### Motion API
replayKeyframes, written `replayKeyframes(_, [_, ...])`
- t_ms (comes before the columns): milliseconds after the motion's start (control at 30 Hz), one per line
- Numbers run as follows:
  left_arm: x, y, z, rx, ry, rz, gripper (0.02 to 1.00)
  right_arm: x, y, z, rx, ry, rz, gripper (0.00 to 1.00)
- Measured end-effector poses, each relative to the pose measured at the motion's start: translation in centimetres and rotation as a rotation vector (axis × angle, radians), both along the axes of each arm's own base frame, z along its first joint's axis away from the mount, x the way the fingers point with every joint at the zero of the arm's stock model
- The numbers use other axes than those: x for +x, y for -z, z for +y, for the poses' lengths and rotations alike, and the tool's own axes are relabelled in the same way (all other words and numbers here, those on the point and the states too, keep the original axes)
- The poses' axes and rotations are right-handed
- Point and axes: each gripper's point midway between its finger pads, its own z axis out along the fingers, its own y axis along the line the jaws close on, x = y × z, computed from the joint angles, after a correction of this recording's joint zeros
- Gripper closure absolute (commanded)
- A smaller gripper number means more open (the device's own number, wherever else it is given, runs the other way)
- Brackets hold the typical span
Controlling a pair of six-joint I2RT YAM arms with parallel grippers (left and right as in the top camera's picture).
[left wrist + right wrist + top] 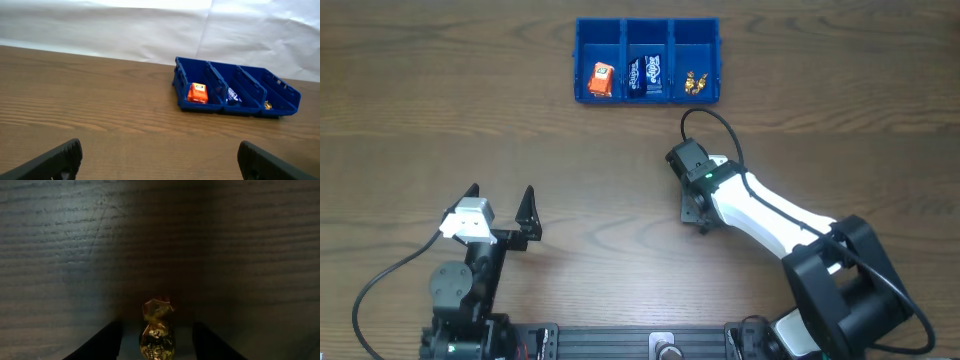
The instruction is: Sort Candies Into Trays
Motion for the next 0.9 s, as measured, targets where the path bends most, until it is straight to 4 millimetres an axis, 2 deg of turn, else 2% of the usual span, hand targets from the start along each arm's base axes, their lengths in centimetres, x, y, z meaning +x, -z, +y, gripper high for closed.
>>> replayKeyframes(100, [0.0,0.0,0.0,0.0,0.0,0.0,0.023,0.1,0.0,0.0,0.001,0.003,-0.002,0.638])
replayKeyframes(233, [0.0,0.0,0.0,0.0,0.0,0.0,0.02,0.3,0.1,0.3,0.01,0.007,-0.009,0.822])
replayKeyframes(433, [0.0,0.0,0.0,0.0,0.0,0.0,0.02,0.4,0.1,0.3,0.011,0.015,-0.011,0.866])
replayKeyframes(500, [0.0,0.0,0.0,0.0,0.0,0.0,0.02,-0.2,-0.1,0.1,0.004,0.014,0.014,0.866])
replayKeyframes(567, [0.0,0.0,0.0,0.0,0.0,0.0,0.02,-0.4,-1.6,0.0,0.002,0.014,0.029,0.866])
replayKeyframes(600, [0.0,0.0,0.0,0.0,0.0,0.0,0.02,0.5,-4.0,0.2,0.0,0.01,0.022,0.864])
replayKeyframes(633, [0.0,0.0,0.0,0.0,0.0,-0.001,0.02,3.4,-7.1,0.8,0.029,0.02,-0.062,0.866])
replayKeyframes(700, [0.0,0.0,0.0,0.0,0.0,0.001,0.02,8.8,-13.4,1.0,0.069,0.035,-0.207,0.866])
replayKeyframes(733, [0.0,0.0,0.0,0.0,0.0,0.0,0.02,12.5,-17.2,0.4,0.089,0.056,-0.306,0.864])
replayKeyframes(767, [0.0,0.0,0.0,0.0,0.0,-0.001,0.02,15.7,-20.0,-0.4,0.089,0.07,-0.381,0.862])
replayKeyframes(833, [0.0,0.0,0.0,0.0,0.0,0.0,0.02,19.8,-21.7,-1.0,0.071,0.067,-0.427,0.853])
replayKeyframes(867, [0.0,0.0,0.0,0.0,0.0,0.0,0.02,23.5,-21.6,-0.9,0.058,0.056,-0.461,0.855])
replayKeyframes(900, [0.0,0.0,0.0,0.0,0.0,0.002,0.02,25.3,-20.0,-0.7,0.041,0.043,-0.441,0.851])
